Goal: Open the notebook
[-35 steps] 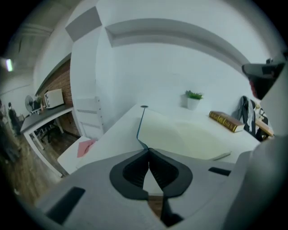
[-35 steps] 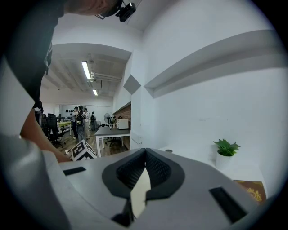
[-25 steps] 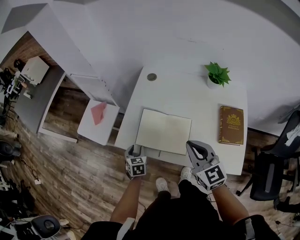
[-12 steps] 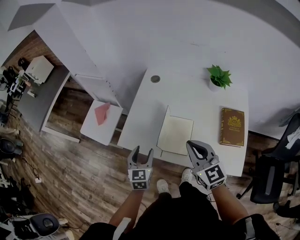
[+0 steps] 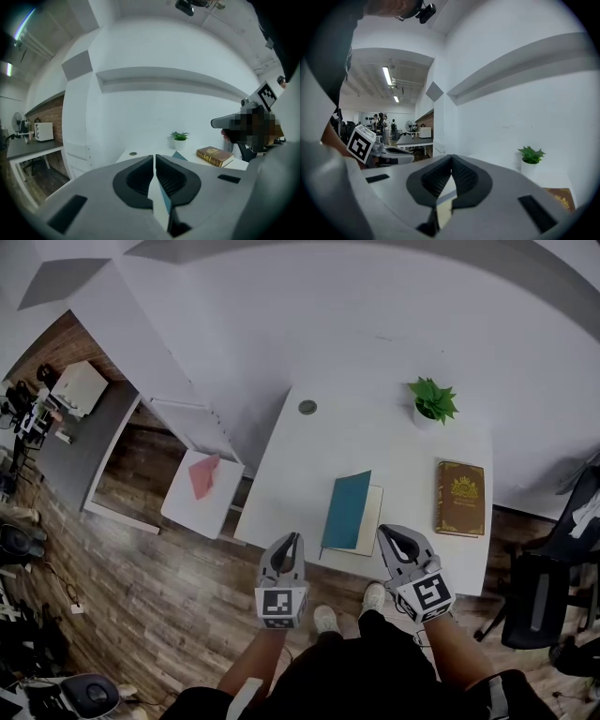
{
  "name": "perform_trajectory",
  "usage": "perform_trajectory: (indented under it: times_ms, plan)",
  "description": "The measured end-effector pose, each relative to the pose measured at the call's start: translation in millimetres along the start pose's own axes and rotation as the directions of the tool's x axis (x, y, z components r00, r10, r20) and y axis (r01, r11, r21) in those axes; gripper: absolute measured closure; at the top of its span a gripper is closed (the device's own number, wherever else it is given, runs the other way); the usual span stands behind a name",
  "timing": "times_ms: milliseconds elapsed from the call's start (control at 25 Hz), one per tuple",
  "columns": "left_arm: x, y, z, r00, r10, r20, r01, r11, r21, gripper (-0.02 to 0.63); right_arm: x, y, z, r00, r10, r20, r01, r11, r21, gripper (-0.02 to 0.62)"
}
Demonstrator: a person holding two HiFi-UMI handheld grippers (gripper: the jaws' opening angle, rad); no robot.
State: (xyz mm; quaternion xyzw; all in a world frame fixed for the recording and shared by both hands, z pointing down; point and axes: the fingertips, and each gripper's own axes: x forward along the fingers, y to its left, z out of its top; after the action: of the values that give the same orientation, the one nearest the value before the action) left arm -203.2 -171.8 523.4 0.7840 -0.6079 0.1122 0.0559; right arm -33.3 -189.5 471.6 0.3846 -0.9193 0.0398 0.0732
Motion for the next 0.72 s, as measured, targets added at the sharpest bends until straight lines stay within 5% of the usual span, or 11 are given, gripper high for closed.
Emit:
perform_trajectory:
  times_ms: [160,280,480,720]
  plan:
    - [3.6,-16.1,13.4,0.997,-0.078,0.017,0.078,0.997,0.005,0.600,-0.3,-3.8,3.6,1.000,-0.008,0.016,0.008,1.000,0.000,0.594]
    - [8.5,-41.0,14.3,0.983,-0.185,0.004,0.184,0.979,0.083,0.600,0.0,-6.8,5.9,1.000,-0.018,0.023,0.018,1.000,0.007,0.594]
    - [16.2,-70.6,7.2,0.965,-0.259,-0.041,0.263,0.952,0.154,0.600,-0.9,-10.6,7.7,0.999,-0.029,0.025,0.029,1.000,0.010,0.594]
    - [32.5,-105.7,-19.4,0.932,-0.337,-0.132,0.361,0.892,0.271,0.598,-5.2,-19.1,1.3,0.998,-0.051,0.020,0.051,0.998,0.026,0.594]
